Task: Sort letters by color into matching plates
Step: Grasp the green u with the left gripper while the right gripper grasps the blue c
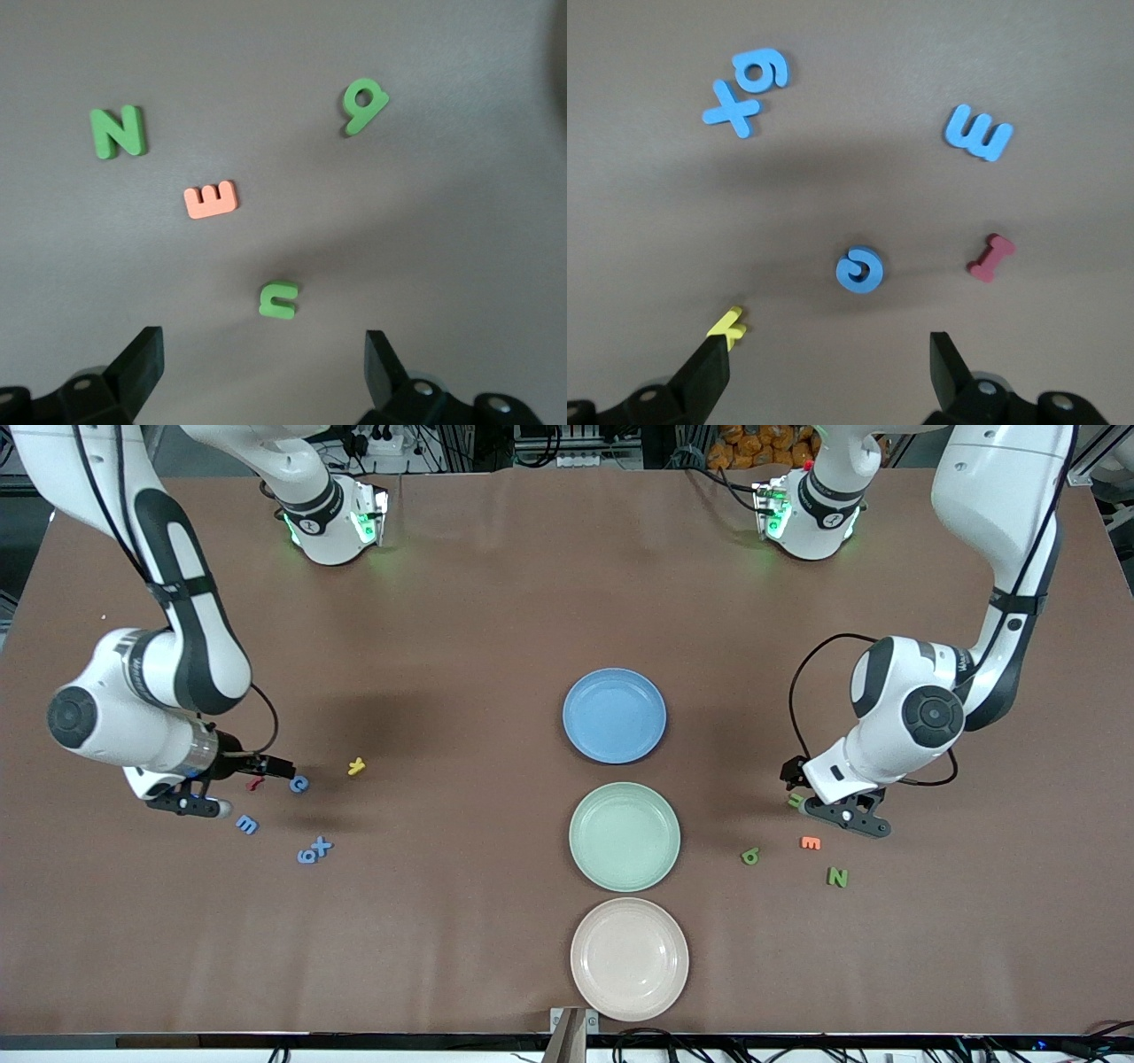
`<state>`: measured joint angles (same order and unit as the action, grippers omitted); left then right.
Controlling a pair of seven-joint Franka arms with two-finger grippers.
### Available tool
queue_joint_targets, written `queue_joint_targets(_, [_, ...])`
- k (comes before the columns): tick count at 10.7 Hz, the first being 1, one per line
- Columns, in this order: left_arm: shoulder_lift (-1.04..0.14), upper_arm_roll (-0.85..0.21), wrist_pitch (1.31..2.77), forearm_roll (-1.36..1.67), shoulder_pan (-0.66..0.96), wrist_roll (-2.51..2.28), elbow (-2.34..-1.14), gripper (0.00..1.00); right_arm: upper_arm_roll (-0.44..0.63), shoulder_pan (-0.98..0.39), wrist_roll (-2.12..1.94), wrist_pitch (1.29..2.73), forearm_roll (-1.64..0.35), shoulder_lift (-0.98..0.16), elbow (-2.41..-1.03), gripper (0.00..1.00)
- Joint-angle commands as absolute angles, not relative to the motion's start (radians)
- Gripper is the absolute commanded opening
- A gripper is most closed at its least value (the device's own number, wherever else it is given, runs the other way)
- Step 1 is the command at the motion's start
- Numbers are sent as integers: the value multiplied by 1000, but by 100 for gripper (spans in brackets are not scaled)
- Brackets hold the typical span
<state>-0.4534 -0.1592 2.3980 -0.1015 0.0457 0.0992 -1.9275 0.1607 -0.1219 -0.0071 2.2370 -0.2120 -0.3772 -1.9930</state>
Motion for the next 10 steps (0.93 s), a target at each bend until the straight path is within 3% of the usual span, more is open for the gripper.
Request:
queue_joint_targets(1, [-489, -164, 2518, -133, 38, 106, -1973, 100, 158, -130, -18, 2337, -229, -423, -2034, 100])
queue_joint_targets(10, [-548, -164, 2574, -133, 29, 184, -2005, 100, 137, -141, -18, 2565, -224, -474, -2147, 99])
